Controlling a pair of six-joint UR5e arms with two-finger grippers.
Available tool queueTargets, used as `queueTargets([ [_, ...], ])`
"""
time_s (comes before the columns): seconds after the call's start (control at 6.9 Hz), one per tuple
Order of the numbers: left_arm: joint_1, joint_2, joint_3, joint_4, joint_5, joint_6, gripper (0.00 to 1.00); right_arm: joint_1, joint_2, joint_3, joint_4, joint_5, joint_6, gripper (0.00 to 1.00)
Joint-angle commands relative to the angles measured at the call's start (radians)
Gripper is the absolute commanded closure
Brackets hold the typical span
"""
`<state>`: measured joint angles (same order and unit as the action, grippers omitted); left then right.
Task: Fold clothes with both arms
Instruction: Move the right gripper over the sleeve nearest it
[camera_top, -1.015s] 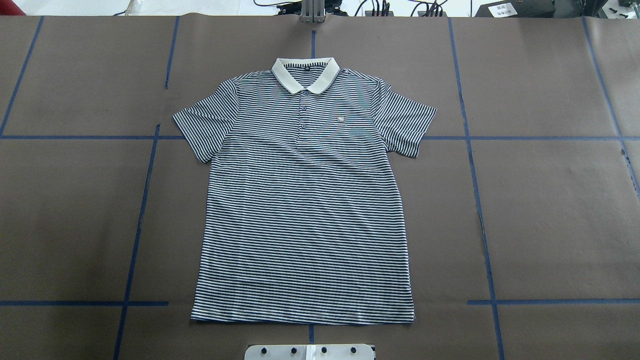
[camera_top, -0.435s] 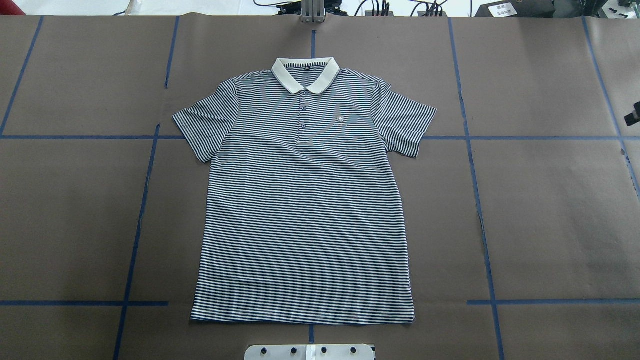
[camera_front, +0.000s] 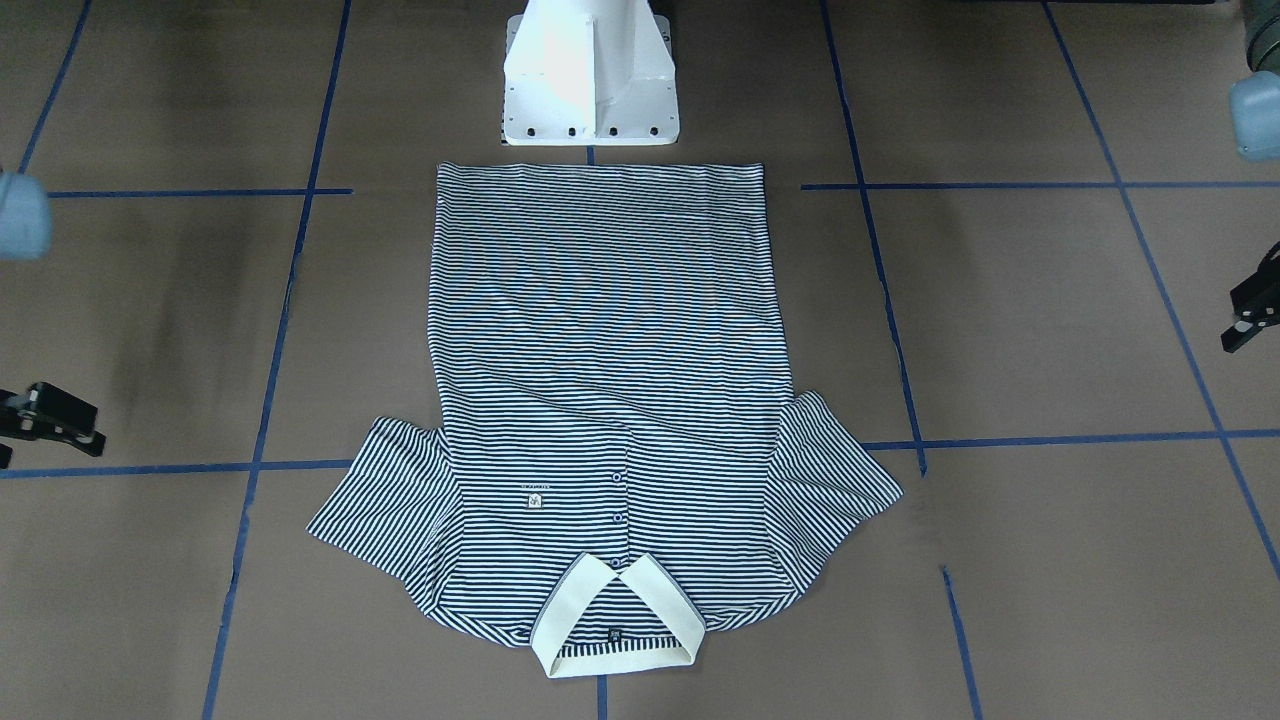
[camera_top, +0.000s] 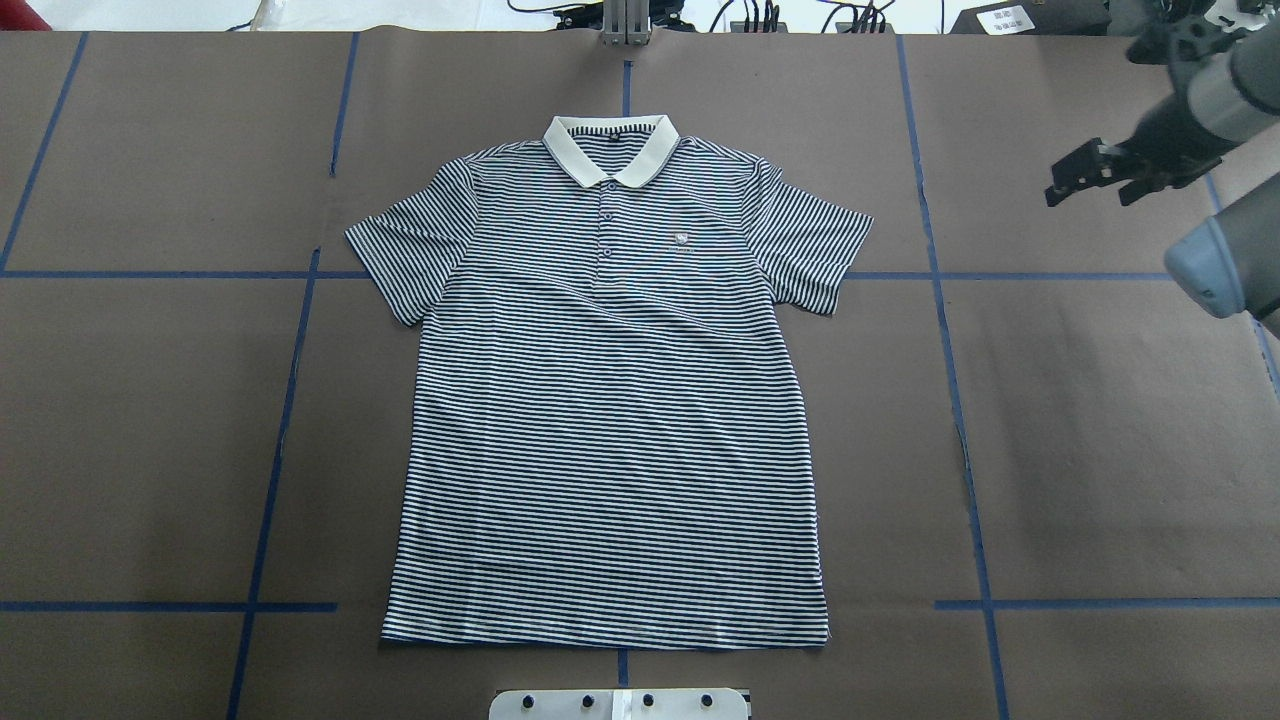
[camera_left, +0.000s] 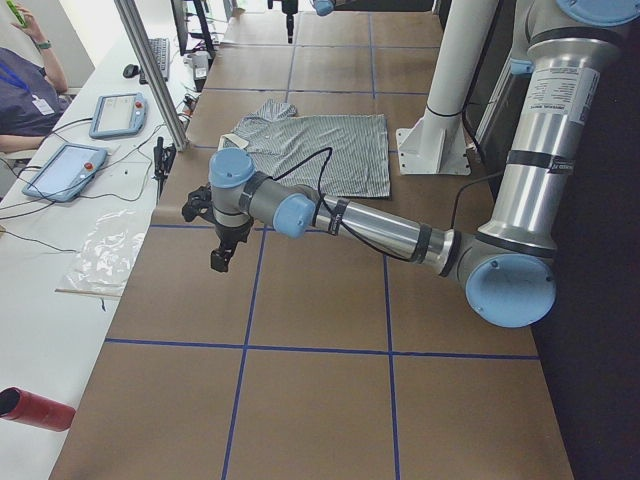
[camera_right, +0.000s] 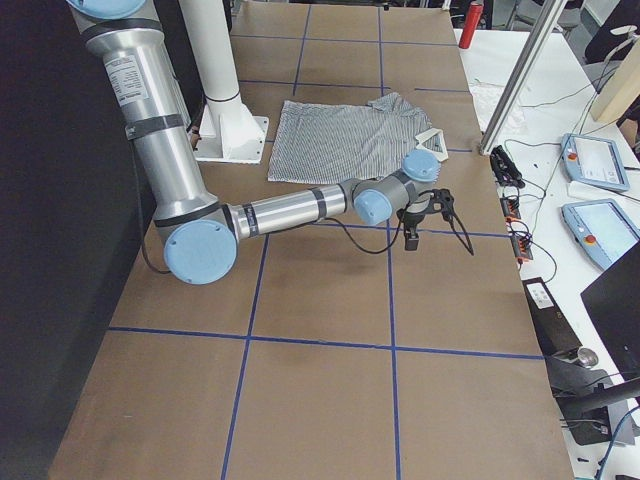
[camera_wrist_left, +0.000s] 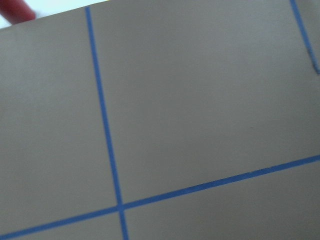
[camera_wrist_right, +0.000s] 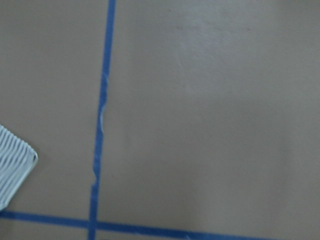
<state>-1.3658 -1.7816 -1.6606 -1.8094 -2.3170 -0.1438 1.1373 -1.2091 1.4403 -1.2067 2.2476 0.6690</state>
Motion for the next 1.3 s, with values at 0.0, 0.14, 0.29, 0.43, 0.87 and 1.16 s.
queueTargets([
  [0.0,0.036,-0.071,0.036,-0.016,0.001,-0.173,0.00,-0.091,0.200,-0.188,0.123,-0.083,0.195,0.00],
  [0.14,0.071,-0.093,0.057,-0.016,0.004,-0.222,0.00,-0.137,0.298,-0.281,0.147,-0.104,0.245,0.00],
  [0.29,0.073,-0.090,0.056,-0.021,0.004,-0.223,0.00,-0.184,0.347,-0.331,0.156,-0.147,0.248,0.00],
  [0.43,0.073,-0.090,0.061,-0.021,0.004,-0.224,0.00,-0.211,0.347,-0.340,0.161,-0.189,0.248,0.00],
  [0.87,0.071,-0.087,0.059,-0.021,0.002,-0.229,0.00,-0.231,0.324,-0.342,0.151,-0.186,0.245,0.01],
  [1.16,0.071,-0.087,0.058,-0.021,0.001,-0.229,0.00,-0.231,0.312,-0.342,0.128,-0.155,0.245,0.01],
])
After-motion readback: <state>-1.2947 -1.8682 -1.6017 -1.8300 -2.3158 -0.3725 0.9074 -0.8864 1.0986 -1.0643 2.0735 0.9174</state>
